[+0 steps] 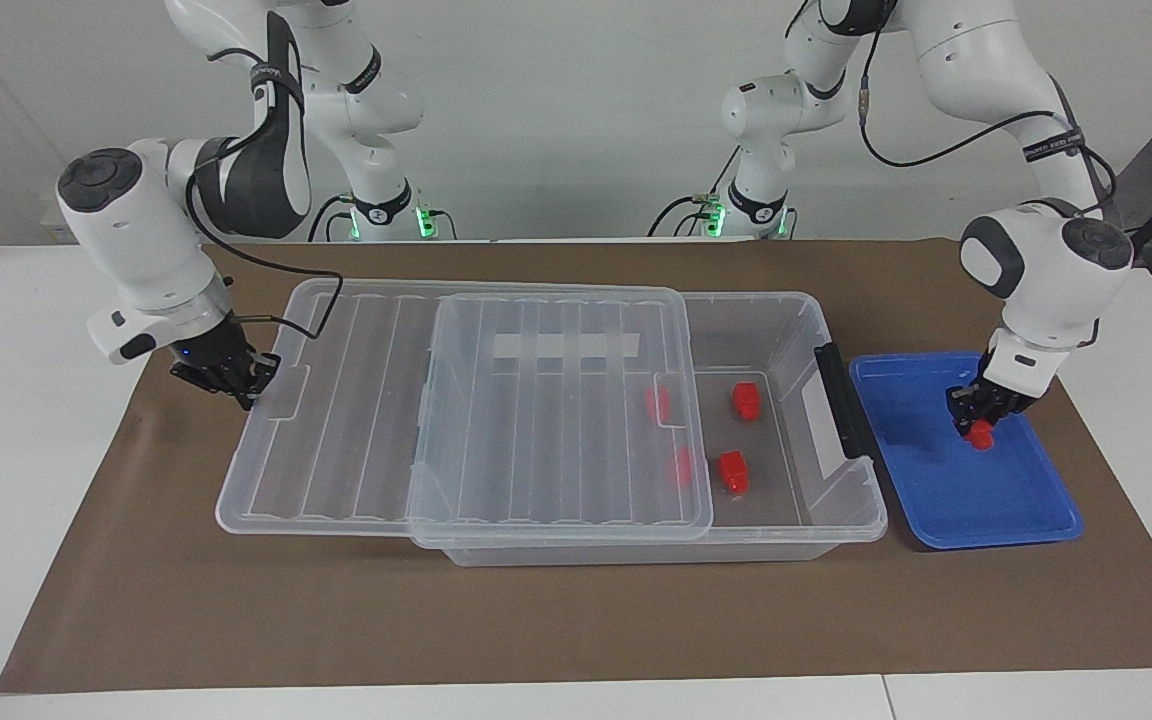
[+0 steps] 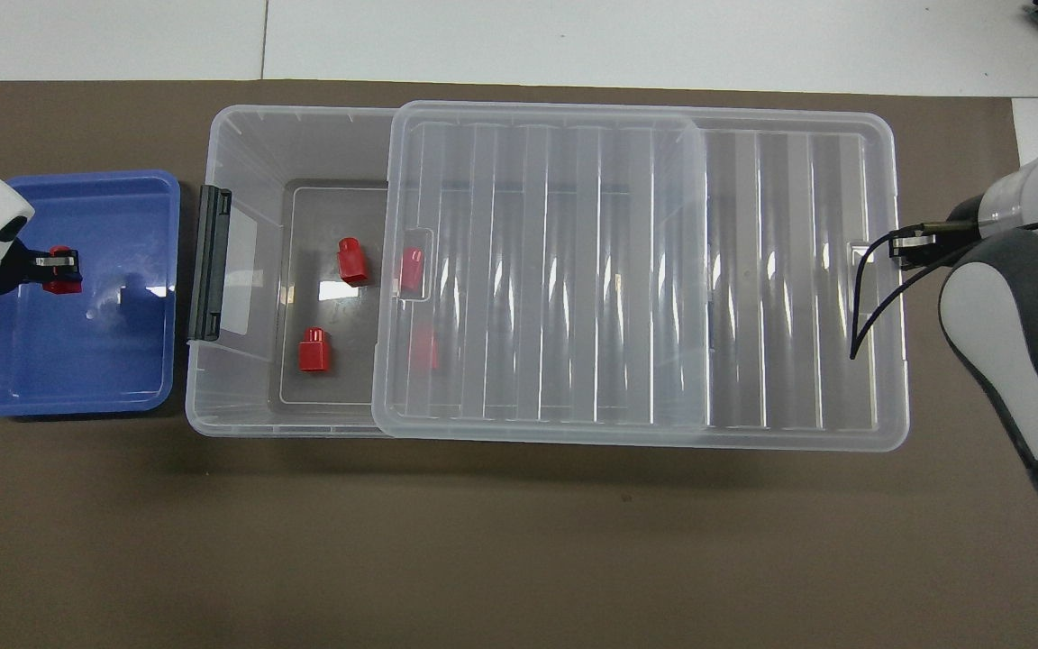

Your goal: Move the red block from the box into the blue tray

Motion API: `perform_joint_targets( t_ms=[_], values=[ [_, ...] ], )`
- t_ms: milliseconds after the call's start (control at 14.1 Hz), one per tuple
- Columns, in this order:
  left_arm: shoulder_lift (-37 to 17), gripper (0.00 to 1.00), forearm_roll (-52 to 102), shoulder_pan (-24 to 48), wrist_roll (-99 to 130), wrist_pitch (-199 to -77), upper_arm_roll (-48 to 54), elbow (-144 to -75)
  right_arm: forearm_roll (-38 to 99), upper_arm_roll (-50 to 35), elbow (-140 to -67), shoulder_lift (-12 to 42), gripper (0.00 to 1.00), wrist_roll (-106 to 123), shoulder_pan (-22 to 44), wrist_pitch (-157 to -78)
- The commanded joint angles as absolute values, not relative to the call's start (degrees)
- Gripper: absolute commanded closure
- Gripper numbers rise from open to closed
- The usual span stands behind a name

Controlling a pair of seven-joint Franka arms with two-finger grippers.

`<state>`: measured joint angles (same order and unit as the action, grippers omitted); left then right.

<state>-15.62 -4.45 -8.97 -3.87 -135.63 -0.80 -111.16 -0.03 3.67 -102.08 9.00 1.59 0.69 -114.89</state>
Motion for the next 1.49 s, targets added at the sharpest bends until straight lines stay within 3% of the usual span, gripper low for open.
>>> perform_joint_targets(
  t_ms=[0,425,566,637,779,850,1062,1274,1416],
  values=[
    [-15.91,0.83,-4.75,-8.88,-1.76,-143.76,-0.97,-117.32,1.23,1.41,-102.48,8.70,1.00,3.52,0.61,-114.61],
    [-17.05,0.80,-4.75,-8.88,-2.02,-145.99,-1.05,-118.39,1.23,-4.30,-102.48,8.70,1.00,3.25,0.70,-114.00],
    [-17.05,0.51,-4.75,-8.79,-2.37,-145.72,-1.05,-118.30,1.23,-5.79,-102.48,8.70,1.00,3.25,0.62,-113.64],
    [-17.05,0.42,-4.83,-8.79,-2.37,-145.11,-1.05,-117.95,1.23,-6.76,-102.48,8.61,1.00,3.16,0.70,-113.64],
    [-17.05,0.08,-4.83,-8.70,-2.37,-144.93,-1.05,-117.60,1.23,-8.17,-102.57,8.61,1.00,3.08,0.62,-113.64],
    [-17.05,0.03,-4.83,-8.61,-2.37,-144.76,-0.97,-117.51,1.23,-9.04,-102.48,8.61,1.00,3.08,0.70,-113.64],
    [-16.09,0.03,-5.36,-7.91,-2.46,-135.67,-0.97,-112.97,1.23,-11.77,-102.48,8.61,1.00,1.50,0.70,-113.73],
    [-15.56,0.02,-5.19,-4.32,-2.37,-112.14,-0.27,-96.91,1.23,-14.06,-102.48,8.61,1.00,-1.32,0.62,-113.91],
    [-15.29,0.00,-3.96,-1.50,-2.20,-100.42,-0.09,-89.85,1.23,-14.24,-102.48,8.61,1.00,-1.32,0.62,-113.82]
  ],
)
